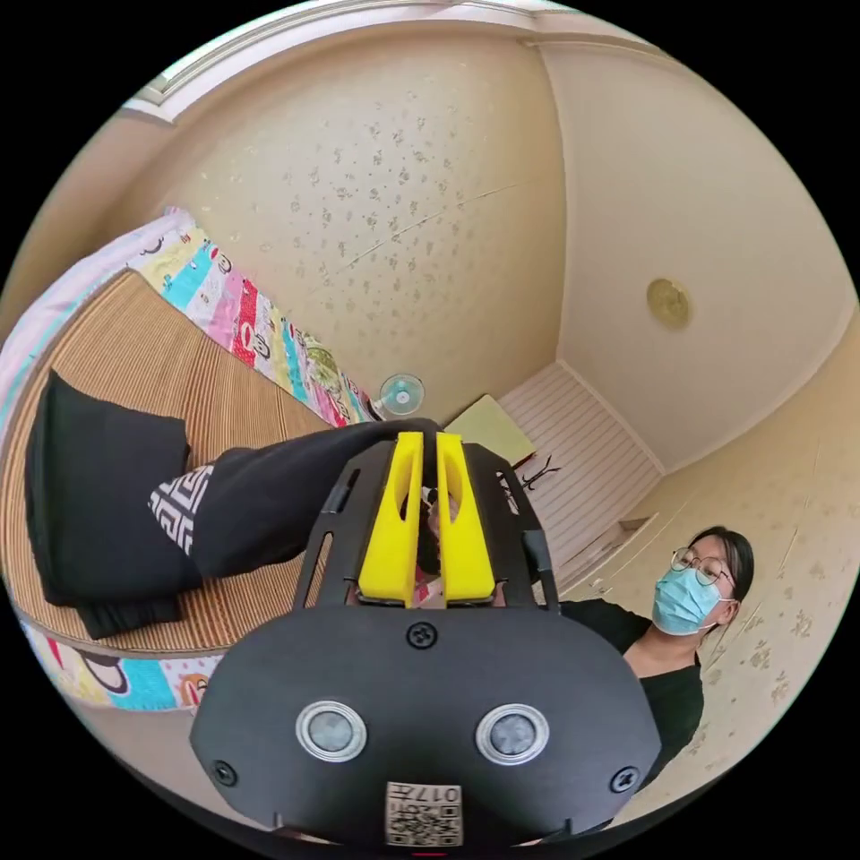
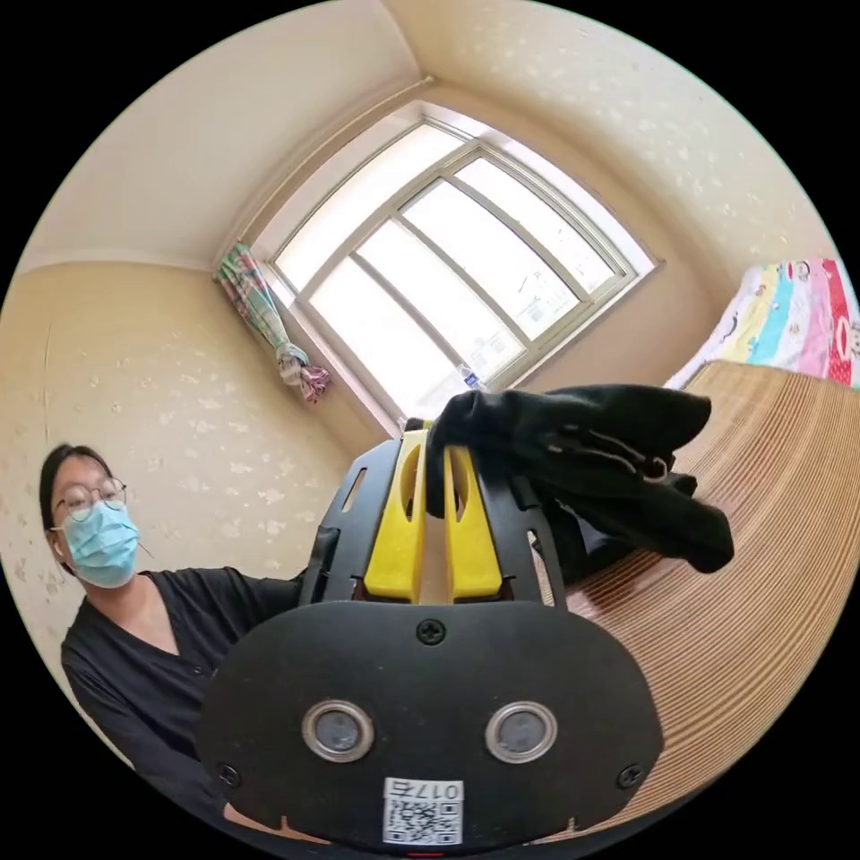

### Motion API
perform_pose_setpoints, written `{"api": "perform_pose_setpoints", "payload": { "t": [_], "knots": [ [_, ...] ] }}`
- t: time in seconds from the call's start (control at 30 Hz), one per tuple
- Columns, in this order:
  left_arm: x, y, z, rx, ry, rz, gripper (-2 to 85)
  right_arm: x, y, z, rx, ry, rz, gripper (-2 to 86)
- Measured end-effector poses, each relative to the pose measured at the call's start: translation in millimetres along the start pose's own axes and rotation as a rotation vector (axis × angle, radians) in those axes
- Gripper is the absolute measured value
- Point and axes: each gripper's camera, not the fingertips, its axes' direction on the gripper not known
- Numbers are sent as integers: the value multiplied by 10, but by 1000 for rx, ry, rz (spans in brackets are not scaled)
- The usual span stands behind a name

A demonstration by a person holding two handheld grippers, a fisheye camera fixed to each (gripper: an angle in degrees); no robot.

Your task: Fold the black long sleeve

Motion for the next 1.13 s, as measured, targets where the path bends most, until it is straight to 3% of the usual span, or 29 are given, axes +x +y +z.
{"api": "perform_pose_setpoints", "payload": {
  "t": [0.13, 0.27, 0.37, 0.43, 0.6, 0.7, 0.8, 0.93, 0.97, 1.03, 1.13],
  "knots": [
    [-251, -21, -555, 22, -179, 32, 47, 117, 85, 897, -26, 32, -96, 35],
    [-1277, 949, -954, 118, -362, -281, 117, 963, 1051, 1976, -296, 82, 219, 91],
    [-1915, 2195, -1135, 241, -427, -494, 130, 1356, 2098, 2462, -504, 26, 422, 84],
    [-2078, 3079, -1025, 287, -470, -565, 130, 1368, 2603, 2526, -542, -13, 486, 84],
    [-1820, 4129, -236, 249, -556, -557, 127, 988, 3335, 2081, -512, -15, 527, 85],
    [-1375, 4358, 474, 199, -641, -435, 124, 604, 3483, 1387, -436, 177, 502, 82],
    [-952, 4244, 1264, 52, -815, -223, 115, 97, 3478, 459, -318, 552, 470, 74],
    [-699, 3852, 2468, -309, -1104, 120, 98, -1084, 3339, -687, -91, 1388, 373, 67],
    [-633, 3829, 2589, -309, -1156, 176, 94, -1438, 3314, -868, -9, 1599, 347, 68],
    [-368, 3793, 2921, -195, -1305, 340, 84, -1892, 3339, -1034, 133, 1791, 285, 76],
    [-217, 3758, 3150, -57, -1218, 341, 74, -2173, 3517, -1263, 284, 1817, 324, 117]
  ]
}}
